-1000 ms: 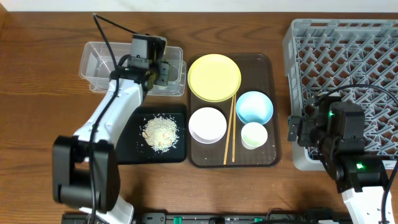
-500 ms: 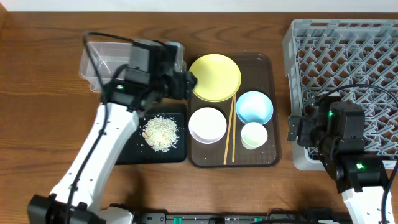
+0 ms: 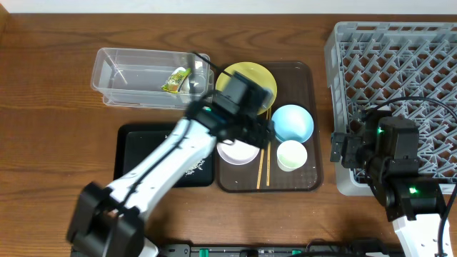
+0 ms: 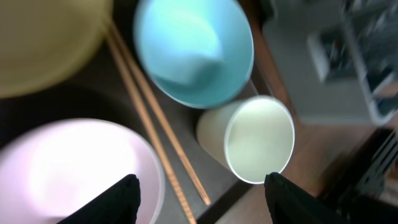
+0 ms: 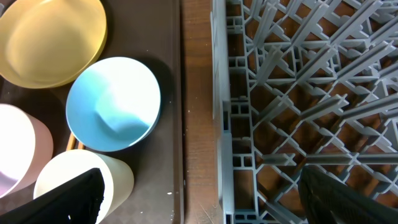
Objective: Sort waste into correct bins and load items into the dishwasher rack
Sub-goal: 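Grasp the white cup on the brown tray with the left gripper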
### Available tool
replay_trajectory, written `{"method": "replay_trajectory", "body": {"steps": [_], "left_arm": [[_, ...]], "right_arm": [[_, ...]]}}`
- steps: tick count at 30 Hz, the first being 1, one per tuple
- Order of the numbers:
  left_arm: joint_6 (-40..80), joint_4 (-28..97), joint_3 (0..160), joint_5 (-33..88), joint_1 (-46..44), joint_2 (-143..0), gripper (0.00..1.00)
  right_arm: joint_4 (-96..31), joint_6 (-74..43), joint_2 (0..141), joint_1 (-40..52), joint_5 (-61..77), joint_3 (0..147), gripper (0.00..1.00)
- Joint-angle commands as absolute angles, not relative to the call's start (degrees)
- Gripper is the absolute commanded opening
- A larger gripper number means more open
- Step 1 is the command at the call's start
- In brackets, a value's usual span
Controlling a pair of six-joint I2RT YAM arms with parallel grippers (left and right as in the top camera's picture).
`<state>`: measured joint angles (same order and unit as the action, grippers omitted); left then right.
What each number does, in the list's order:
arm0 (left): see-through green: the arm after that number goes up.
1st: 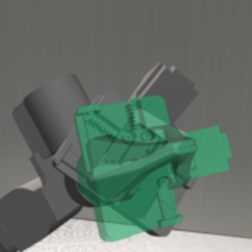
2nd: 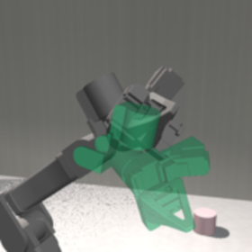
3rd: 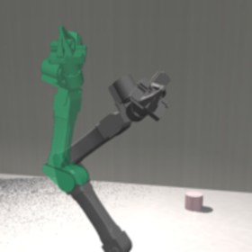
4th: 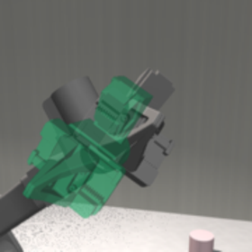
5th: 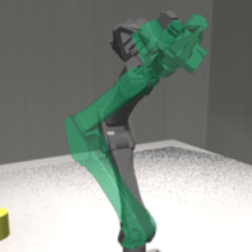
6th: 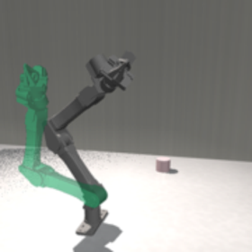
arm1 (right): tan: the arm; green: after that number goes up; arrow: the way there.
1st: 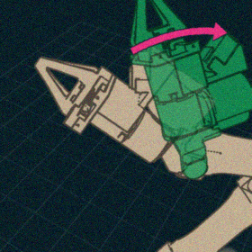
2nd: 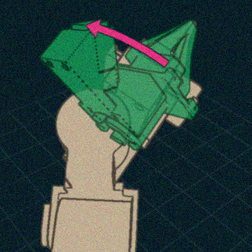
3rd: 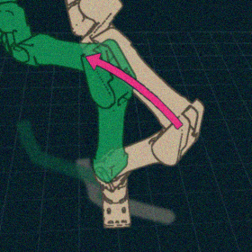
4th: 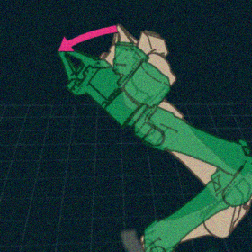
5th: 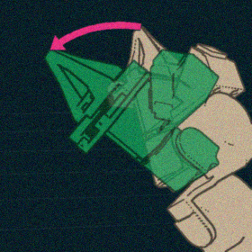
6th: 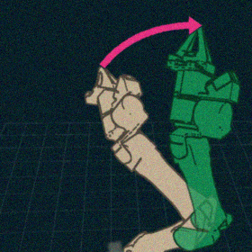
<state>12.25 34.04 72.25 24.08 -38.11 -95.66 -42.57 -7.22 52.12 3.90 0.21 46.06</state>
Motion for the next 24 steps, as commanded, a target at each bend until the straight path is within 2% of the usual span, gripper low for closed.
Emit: {"method": "replay_trajectory", "body": {"steps": [1,4,6,9,10,12,15,24], "left_arm": [[12.8,34.04,72.18,20.47,-41.39,-99.57,0.67],[12.8,32.93,72.18,20.21,-43.64,-102.89,0.67],[12.8,31.97,72.18,20.18,-44.49,-104.77,0.62],[12.82,31.16,72.18,20.05,-44.6,-106.21,0.47],[12.8,31.16,72.18,20.05,-44.58,-106.3,0.37],[12.8,31.22,72.18,20.05,-44.45,-106.26,0.23],[12.8,31.22,72.2,20.03,-44.14,-105.97,0.08],[12.84,34.81,72.2,21.78,-39.11,-98.87,0.06]], "right_arm": [[-42.63,-7.66,52.14,4.14,0.25,47.13,0.97],[-42.65,-7.66,52.14,4.14,0.25,47.13,0.97],[-42.68,-7.66,52.14,4.14,0.27,47.13,0.97],[-42.7,-7.66,52.14,4.14,0.27,47.13,0.97],[-42.72,-7.66,52.14,4.14,0.25,47.13,0.97],[-42.72,-7.66,52.14,4.14,0.27,47.13,0.97],[-42.7,-7.66,52.14,4.14,0.25,47.13,0.98],[-39.94,-7.68,52.16,4.14,0.3,47.13,0.99]]}}
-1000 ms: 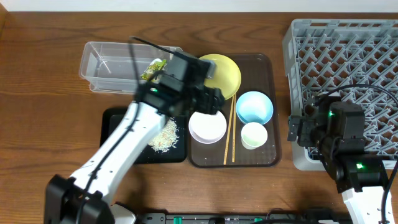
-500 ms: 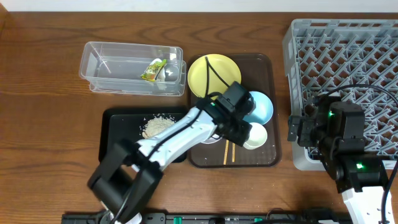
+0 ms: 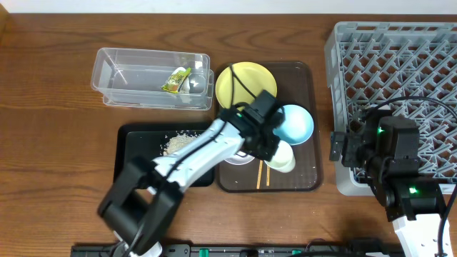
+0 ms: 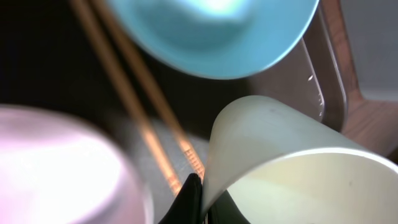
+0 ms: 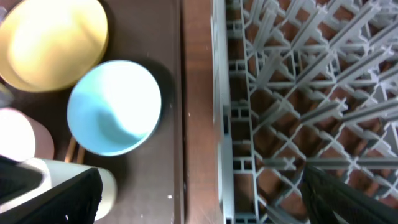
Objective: Sort waste into correct bins and load items into the dishwasher rack
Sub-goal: 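Grasp the white cup on the brown tray with the left gripper, then hand the white cup from the left gripper to the right gripper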
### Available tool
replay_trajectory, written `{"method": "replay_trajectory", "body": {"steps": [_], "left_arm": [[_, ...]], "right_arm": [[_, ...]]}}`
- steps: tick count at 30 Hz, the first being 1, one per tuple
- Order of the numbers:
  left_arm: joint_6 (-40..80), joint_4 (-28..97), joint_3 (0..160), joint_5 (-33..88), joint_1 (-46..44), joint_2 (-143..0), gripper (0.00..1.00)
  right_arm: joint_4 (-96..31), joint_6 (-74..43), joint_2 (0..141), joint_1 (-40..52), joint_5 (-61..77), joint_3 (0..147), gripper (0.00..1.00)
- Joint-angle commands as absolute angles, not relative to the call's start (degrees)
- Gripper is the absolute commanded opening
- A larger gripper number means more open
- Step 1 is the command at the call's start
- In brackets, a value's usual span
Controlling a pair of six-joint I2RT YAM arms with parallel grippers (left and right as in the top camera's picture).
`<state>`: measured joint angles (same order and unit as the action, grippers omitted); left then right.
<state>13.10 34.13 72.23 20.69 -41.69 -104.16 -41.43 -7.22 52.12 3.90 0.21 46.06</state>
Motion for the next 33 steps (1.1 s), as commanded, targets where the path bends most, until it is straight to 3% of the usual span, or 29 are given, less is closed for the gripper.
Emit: {"method": "replay_trajectory", "body": {"steps": [1,5,9,15,19,29,33], "left_arm": [[13.04,35.22,72.2,22.48,-37.74,-97.21,0.06],[17.45,34.94,72.2,25.12,-31.0,-91.77,0.06],[22.85,29.8,72.2,37.8,-22.06,-90.26,0.06],[30.15,20.56,72.18,68.14,-14.98,-94.17,0.06],[30.33,20.32,72.18,79.09,-15.86,-96.6,0.06],[30.33,20.43,72.18,81.84,-18.26,-98.0,0.06],[30.33,20.43,72.18,81.87,-18.31,-98.0,0.06]], "right_arm": [[-38.96,-7.77,52.25,4.16,0.47,47.13,0.99],[-34.61,-7.81,53.56,4.14,5.52,47.13,0.94],[-32.25,-3.2,57.19,4.16,23.24,47.13,0.85],[-28.91,8.62,64.95,4.21,52.36,47.13,0.96],[-24.38,10.63,69.89,4.21,61.3,47.13,0.97],[-5.76,10.55,73.73,4.21,80.93,47.13,0.94],[-2.2,9.87,73.73,4.21,81.95,47.13,0.92]]}}
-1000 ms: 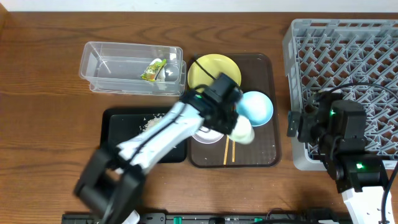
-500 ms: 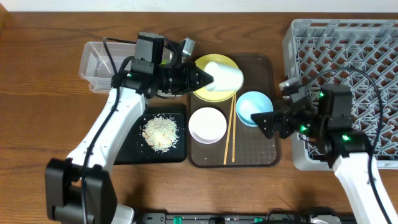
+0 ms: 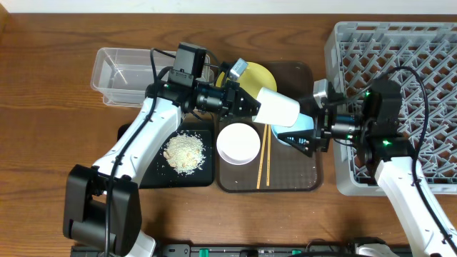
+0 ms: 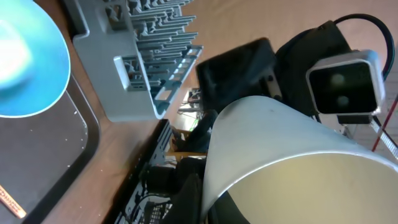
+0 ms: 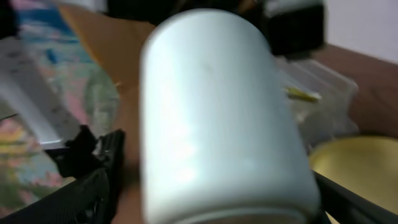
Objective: Sort waste into correct bins and load items into the dishwasher rack
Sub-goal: 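Hand the white cup from the left gripper to the right gripper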
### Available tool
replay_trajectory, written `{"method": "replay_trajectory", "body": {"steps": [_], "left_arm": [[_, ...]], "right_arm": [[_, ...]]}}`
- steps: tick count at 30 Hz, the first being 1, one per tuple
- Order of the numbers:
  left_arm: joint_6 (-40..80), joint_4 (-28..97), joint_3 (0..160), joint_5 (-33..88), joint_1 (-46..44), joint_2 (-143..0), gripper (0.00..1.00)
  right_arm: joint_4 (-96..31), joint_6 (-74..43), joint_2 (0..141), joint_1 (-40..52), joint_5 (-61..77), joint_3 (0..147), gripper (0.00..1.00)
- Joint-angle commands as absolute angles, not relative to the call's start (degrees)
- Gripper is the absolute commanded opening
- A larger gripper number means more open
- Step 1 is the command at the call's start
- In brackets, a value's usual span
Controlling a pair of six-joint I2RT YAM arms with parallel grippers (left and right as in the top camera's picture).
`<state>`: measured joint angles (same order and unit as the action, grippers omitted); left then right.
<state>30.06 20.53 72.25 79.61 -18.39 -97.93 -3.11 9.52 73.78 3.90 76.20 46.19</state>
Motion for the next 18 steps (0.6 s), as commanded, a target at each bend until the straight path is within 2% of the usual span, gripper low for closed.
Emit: {"method": "replay_trajectory", "body": {"steps": [1,9,18], "left_arm": [[30.33,20.43,72.18,81.84,-18.33,-98.0,0.06],[31.51,20.47,72.18,81.93,-18.37,-98.0,0.06],[32.25,20.47,72.18,82.11,-20.21,-98.0,0.06]], "right_arm": [[-1.8,9.89,73.73,4.21,81.93,47.13,0.92],[2.39,9.89,73.73,4.21,81.89,47.13,0.82],[3.95,9.89,73.73,4.21,78.83,47.13,0.82]]}}
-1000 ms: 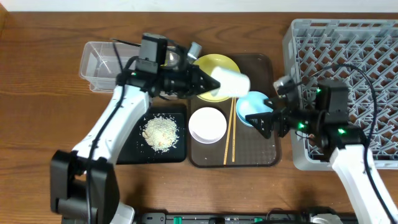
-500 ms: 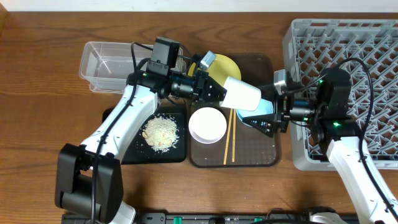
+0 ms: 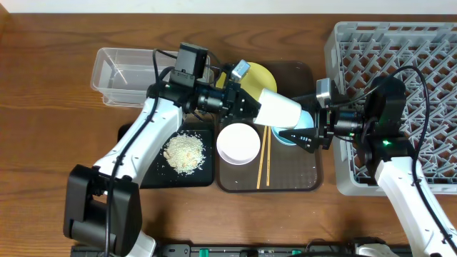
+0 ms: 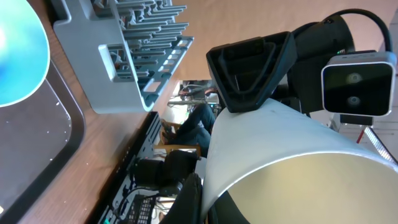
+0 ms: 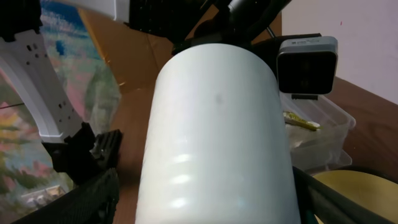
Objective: Sort waste into correct bins and load items into the dishwasher rack
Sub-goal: 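Hand the white cup from the left gripper to the right gripper, then place the white cup into the dish rack with the right gripper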
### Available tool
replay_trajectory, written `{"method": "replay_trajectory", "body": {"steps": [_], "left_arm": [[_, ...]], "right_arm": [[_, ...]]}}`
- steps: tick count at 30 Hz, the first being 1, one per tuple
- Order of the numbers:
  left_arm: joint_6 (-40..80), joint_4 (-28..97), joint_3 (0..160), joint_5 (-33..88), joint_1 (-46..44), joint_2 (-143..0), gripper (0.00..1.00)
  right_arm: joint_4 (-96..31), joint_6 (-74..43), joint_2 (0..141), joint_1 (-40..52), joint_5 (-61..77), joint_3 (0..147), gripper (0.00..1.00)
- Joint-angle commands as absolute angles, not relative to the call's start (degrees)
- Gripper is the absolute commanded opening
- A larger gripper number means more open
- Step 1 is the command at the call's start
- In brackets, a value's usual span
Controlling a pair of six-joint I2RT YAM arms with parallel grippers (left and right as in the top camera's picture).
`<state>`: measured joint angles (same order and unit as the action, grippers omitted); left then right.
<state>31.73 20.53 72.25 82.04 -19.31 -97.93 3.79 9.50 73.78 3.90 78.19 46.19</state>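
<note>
A pale cup (image 3: pixel 278 108) hangs on its side above the brown tray (image 3: pixel 303 180). My left gripper (image 3: pixel 246 106) is shut on its rim; the pinch shows at the bottom of the left wrist view (image 4: pixel 200 202). My right gripper (image 3: pixel 295 135) is open, with one finger on each side of the cup's closed end (image 5: pixel 217 137). A white bowl (image 3: pixel 238 143), chopsticks (image 3: pixel 265 163), a yellow plate (image 3: pixel 263 74) and a mostly hidden blue bowl (image 4: pixel 15 56) remain on the tray. The grey rack (image 3: pixel 400 64) stands at the right.
A clear bin (image 3: pixel 132 75) at the back left holds a green wrapper (image 3: pixel 175 80). A black tray (image 3: pixel 143 175) in front of it carries a heap of rice (image 3: pixel 183 151). The right arm reaches leftward from the rack's front left corner.
The cup now fills more of the right wrist view and sits deeper between the open right fingers. The left gripper has barely shifted and still grips the rim.
First my left gripper was open over the upright cup on the tray, with the right arm beside the rack. Then it was shut on the cup's rim. Later the cup was held on its side above the tray, the open right gripper at its base, as now.
</note>
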Motion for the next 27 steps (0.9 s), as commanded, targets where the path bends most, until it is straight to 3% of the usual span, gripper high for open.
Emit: {"method": "replay_trajectory", "body": {"steps": [1,13,14,16,18,20,23,27], "left_arm": [[32.25,20.47,72.18,82.08,-20.58,-98.0,0.06],[32.16,20.38,72.18,81.08,-21.3,-98.0,0.07],[31.92,20.4,72.18,80.05,-21.3,-98.0,0.12],[29.19,20.45,72.18,76.36,-21.3,-98.0,0.38],[26.26,20.91,72.18,70.7,-21.3,-98.0,0.43],[24.49,23.11,72.18,60.71,-21.3,-98.0,0.51],[21.5,29.8,72.18,39.79,-21.15,-97.93,0.55],[17.85,36.91,72.2,24.75,-20.08,-96.38,0.62]], "right_arm": [[3.95,9.89,73.73,4.21,78.85,47.13,0.81],[3.44,9.89,73.73,4.21,78.15,47.13,0.63],[3.16,9.87,73.73,4.21,77.82,47.13,0.62],[1.72,9.87,73.73,4.21,76.01,47.13,0.64],[-0.75,9.87,73.73,4.21,72.25,47.13,0.65],[-4.23,9.89,73.73,4.21,66.17,47.13,0.6],[-9.78,9.87,73.73,4.14,54.57,47.13,0.58],[-14.76,8.23,73.03,3.62,44.47,47.35,0.52]]}}
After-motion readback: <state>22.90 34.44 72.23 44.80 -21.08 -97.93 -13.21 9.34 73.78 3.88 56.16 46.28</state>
